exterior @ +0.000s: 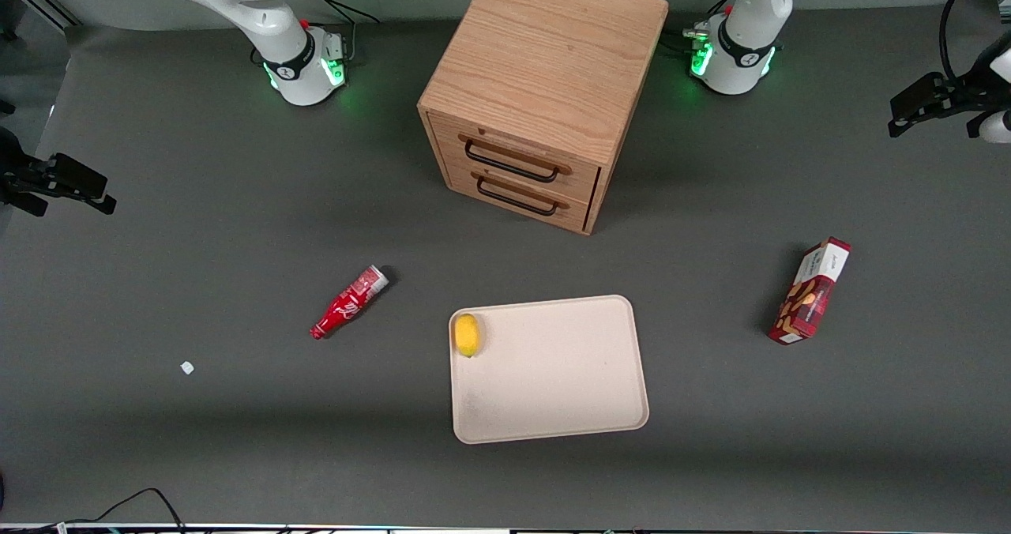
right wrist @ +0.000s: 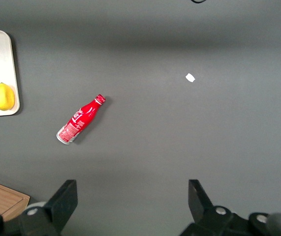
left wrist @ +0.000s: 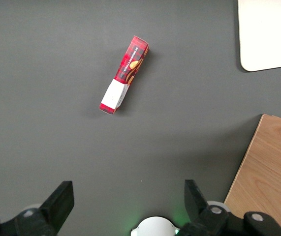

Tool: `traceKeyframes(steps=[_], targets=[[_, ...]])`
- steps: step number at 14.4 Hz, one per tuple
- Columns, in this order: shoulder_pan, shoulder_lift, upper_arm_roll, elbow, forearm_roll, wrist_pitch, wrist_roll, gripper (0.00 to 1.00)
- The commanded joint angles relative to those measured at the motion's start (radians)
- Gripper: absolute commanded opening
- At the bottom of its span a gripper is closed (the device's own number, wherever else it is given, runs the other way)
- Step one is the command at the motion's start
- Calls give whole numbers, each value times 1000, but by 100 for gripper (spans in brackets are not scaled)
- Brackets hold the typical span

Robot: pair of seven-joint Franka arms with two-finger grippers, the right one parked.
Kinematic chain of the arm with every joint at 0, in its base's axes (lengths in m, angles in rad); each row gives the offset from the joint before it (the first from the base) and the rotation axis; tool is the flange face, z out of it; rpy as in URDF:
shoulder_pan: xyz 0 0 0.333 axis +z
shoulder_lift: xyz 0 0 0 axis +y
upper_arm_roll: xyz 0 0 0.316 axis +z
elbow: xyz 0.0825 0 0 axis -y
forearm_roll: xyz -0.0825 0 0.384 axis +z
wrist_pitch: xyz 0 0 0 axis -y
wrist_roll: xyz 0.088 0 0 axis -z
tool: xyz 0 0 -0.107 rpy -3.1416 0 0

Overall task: Place red cookie box on tray
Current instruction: 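Move the left gripper down over the red plaid shortbread box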

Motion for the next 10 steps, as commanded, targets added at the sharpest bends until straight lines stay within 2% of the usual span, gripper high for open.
traceKeyframes(steps=[1,6,8,10], targets=[[7,17,-2,29,-6,-4,5,100],[6,40,-2,22,-3,10,5,100],[6,72,0,10,17,28,27,100],[3,124,-2,4,68,62,91,100]])
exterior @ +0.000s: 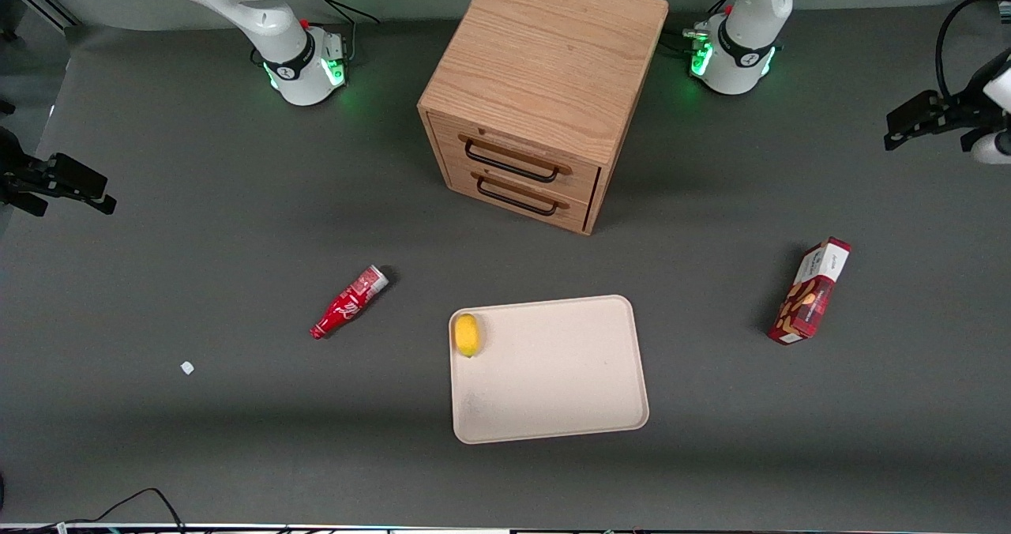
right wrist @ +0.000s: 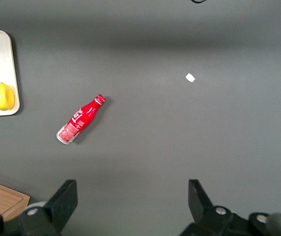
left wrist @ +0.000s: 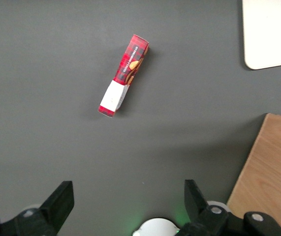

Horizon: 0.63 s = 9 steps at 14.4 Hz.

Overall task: Place red cookie box on tray
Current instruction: 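Move the left gripper down over the red plaid shortbread box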

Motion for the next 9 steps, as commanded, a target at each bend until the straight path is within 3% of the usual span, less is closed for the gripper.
traceKeyframes(steps=[1,6,9], targets=[[0,81,-3,3,59,54,78,100],[-4,243,-1,-9,101,218,210,100],[14,285,8,-131,103,431,281,100]])
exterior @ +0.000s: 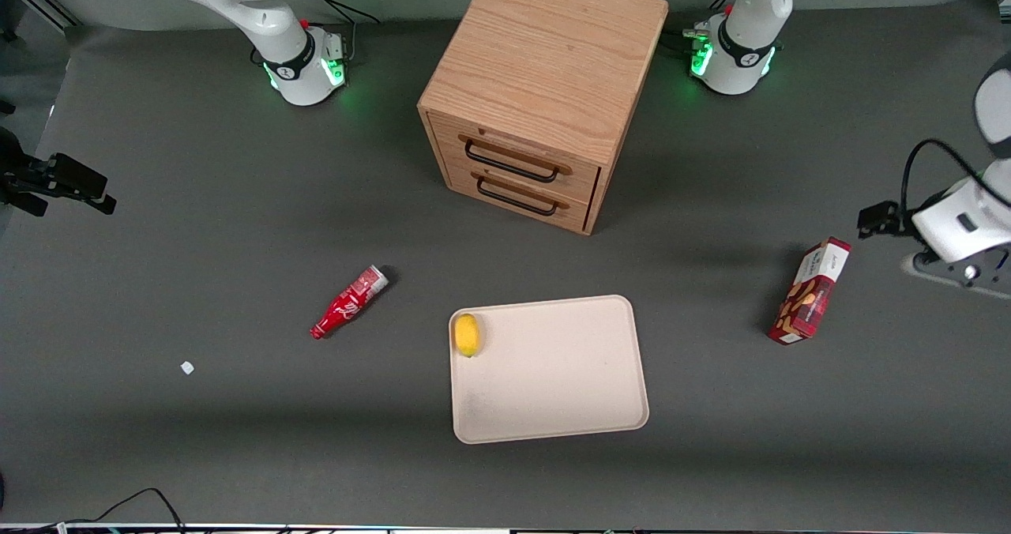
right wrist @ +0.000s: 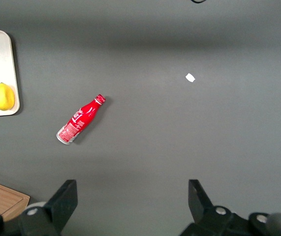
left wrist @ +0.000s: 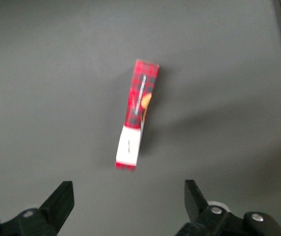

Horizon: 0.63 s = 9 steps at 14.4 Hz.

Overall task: Place red cookie box on tray
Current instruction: 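Move the left gripper down over the red plaid shortbread box, then close the left gripper on the shortbread box and lift it upright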

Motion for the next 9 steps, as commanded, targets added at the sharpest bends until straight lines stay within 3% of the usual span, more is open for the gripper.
traceKeyframes(steps=[1,9], targets=[[18,20,10,-125,14,184,60,100],[16,137,27,-299,26,508,83,100]])
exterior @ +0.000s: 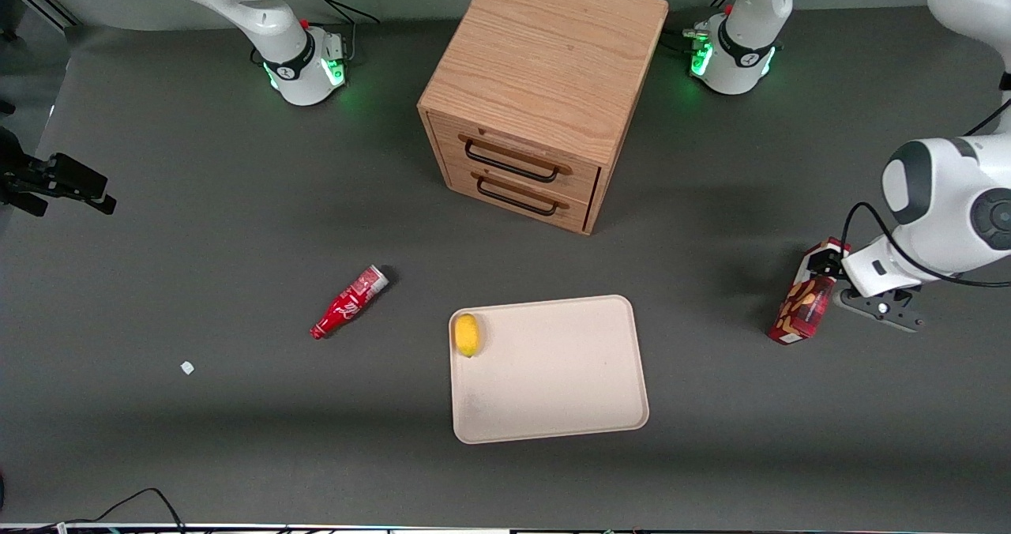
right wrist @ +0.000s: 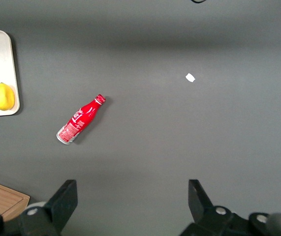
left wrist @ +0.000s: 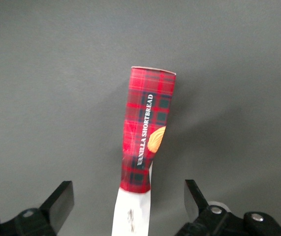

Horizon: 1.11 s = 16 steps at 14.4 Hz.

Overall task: Place red cookie box on tray
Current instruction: 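Close the left gripper on the shortbread box and lift it upright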

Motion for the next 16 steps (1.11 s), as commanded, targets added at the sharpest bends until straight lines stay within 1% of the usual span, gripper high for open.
traceKeyframes(steps=[1,3,5,8,10,11,13,15,16], targets=[[-1,6,2,-57,13,86,15,100],[-3,20,3,-74,13,131,15,100],[-14,46,28,-74,13,163,15,100],[-15,69,29,-75,13,186,15,100],[-15,75,29,-83,13,194,15,90],[-15,75,29,-95,13,211,15,76],[-17,77,29,-109,13,234,15,54],[-17,75,29,-109,13,229,15,15],[-18,75,29,-109,13,223,8,0]])
